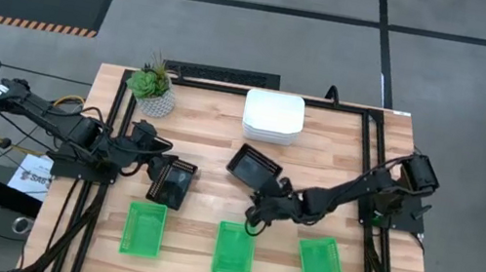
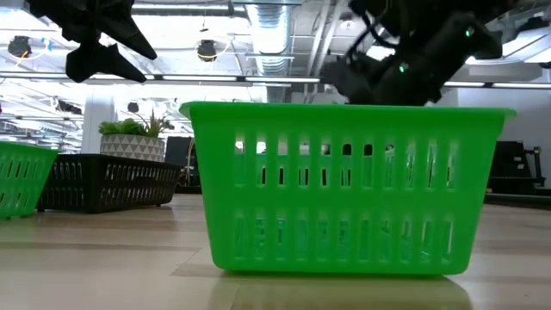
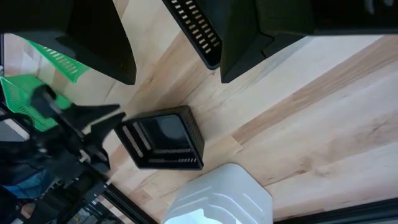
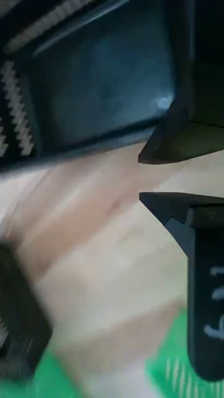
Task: Stack baskets by color
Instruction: Stack the right black bin on the middle black bin, then stack the left black bin on the right black bin
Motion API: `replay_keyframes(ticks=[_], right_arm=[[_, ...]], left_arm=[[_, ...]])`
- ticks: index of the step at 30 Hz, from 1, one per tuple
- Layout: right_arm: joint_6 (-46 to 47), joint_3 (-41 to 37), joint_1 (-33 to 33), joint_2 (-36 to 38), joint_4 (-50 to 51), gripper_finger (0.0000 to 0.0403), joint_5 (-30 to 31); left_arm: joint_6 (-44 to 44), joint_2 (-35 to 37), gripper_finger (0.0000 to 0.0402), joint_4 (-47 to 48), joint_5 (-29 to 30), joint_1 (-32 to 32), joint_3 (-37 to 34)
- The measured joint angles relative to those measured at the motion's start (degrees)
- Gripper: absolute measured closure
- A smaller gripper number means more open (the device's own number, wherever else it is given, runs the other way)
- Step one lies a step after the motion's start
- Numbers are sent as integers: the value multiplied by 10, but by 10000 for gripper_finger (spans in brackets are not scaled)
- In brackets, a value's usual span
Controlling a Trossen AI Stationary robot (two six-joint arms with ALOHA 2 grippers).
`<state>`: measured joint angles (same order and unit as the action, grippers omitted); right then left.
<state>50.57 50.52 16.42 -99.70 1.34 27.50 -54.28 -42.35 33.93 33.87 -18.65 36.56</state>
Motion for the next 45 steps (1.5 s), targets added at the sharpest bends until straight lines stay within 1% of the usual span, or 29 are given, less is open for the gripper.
replay_keyframes(ticks=[3,5,7,12,16,20,24,28,31,35,40,43,45], right_arm=[[39,0,-9,0,58,297,11],[54,0,-9,0,77,297,21],[65,0,-8,0,85,297,40],[92,0,-9,4,98,297,64],[94,0,-12,13,110,297,67],[81,0,-6,39,108,297,54],[73,0,13,82,101,297,49],[31,1,31,119,63,297,41],[20,8,34,126,24,297,38],[-25,56,29,93,22,297,37],[-91,138,12,10,28,297,26],[-119,193,1,-39,34,297,5],[-121,226,-6,-61,70,297,-7]], left_arm=[[-1,0,178,0,0,0,0],[-4,0,178,0,0,0,0],[-4,0,178,0,0,0,0],[-4,0,178,0,0,0,0],[-4,0,178,2,-4,0,0],[-9,0,178,28,-19,0,0],[-49,0,178,67,-23,0,0],[-70,0,178,96,-38,0,0],[-99,0,178,123,-66,0,0],[-153,0,178,173,-112,0,0],[-237,-2,178,288,-151,0,0],[-253,-5,178,280,-153,-1,-3],[-257,-16,178,276,-154,-4,-7]])
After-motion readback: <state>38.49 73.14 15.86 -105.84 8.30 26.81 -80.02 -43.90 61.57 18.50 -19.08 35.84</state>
